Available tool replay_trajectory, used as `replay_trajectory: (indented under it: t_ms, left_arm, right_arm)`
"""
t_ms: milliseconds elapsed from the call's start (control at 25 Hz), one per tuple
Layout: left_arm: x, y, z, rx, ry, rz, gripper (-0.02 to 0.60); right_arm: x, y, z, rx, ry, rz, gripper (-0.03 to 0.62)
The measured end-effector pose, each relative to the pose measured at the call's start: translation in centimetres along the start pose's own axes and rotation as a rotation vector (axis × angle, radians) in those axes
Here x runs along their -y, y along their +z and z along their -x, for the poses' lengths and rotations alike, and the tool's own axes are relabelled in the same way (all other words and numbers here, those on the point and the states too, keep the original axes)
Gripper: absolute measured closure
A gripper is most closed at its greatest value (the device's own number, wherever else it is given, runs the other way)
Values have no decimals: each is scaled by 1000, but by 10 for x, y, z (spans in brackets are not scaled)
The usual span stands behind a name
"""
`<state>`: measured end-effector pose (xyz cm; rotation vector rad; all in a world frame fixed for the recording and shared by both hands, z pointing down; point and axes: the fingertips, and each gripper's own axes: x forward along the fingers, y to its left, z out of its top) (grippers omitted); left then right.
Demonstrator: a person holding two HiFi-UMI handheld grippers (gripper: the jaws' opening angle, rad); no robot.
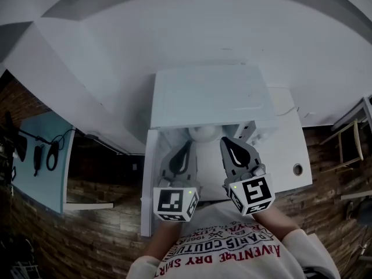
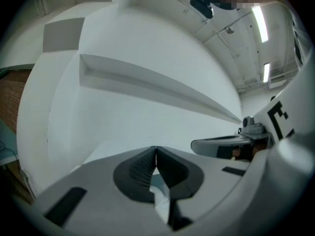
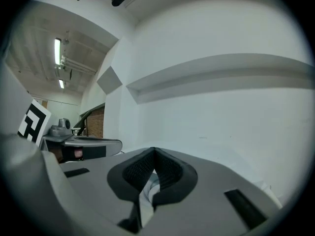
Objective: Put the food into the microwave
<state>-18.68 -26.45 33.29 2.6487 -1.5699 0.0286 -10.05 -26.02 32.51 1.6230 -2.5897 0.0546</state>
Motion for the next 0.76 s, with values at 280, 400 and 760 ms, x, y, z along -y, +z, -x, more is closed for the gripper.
replay_trajectory:
  t_ms: [280, 400, 760]
  left_arm:
    - [2, -5, -1, -16, -13, -27, 575]
    - [5, -6, -1, -20, -24, -32, 575]
    - [-1, -9, -3, -24, -21, -16, 575]
  right_arm:
    - [-1, -8, -5, -27, -7, -1, 582]
    - [2, -13, -6, -43, -26, 3, 582]
    - [4, -21, -9, -72, -38, 2, 582]
